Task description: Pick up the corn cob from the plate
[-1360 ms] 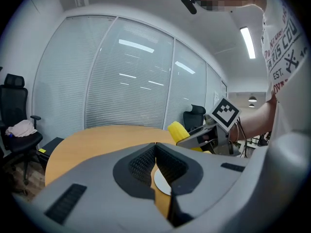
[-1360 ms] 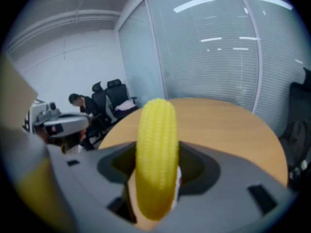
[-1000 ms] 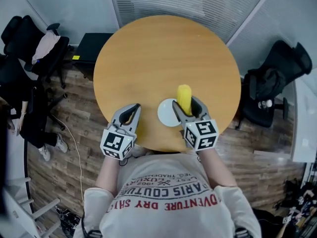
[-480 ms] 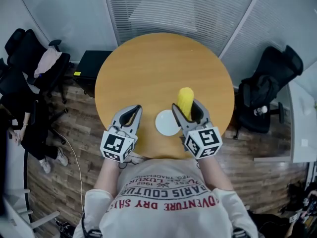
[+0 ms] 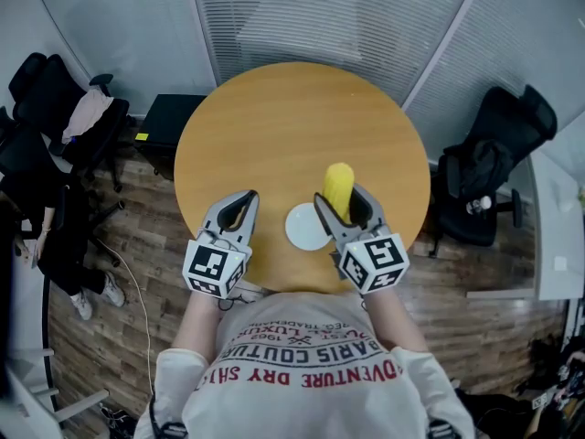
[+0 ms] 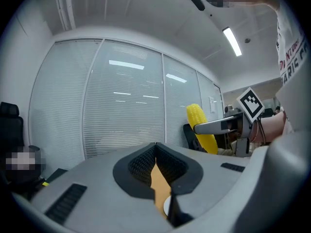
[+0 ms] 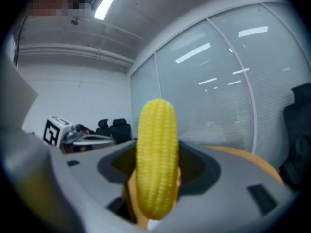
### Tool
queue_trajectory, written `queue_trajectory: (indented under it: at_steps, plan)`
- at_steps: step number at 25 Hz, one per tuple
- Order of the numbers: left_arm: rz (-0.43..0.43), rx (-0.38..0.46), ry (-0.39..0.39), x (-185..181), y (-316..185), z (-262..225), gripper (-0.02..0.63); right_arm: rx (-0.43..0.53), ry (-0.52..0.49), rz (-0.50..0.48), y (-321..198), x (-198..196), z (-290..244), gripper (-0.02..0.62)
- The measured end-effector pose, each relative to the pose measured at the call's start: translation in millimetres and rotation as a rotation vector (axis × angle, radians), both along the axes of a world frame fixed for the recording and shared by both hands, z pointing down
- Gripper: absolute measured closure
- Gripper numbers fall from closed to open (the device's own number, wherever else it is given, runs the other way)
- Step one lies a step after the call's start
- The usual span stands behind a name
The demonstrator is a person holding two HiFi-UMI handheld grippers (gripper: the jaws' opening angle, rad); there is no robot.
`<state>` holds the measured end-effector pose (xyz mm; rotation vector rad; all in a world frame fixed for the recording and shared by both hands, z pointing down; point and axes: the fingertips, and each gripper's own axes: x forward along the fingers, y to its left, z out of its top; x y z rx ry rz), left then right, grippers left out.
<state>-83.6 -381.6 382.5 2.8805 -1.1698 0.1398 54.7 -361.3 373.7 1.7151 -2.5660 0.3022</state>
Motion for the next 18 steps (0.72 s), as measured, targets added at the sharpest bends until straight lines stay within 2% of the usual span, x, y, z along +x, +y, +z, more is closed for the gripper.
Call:
queue_trajectory:
  at_steps: [18]
  plan:
    - [-0.010,-0.004,0.002,3,-2,-10,0.571,-0.039,-0.026,0.005,-4,0,10,0.327]
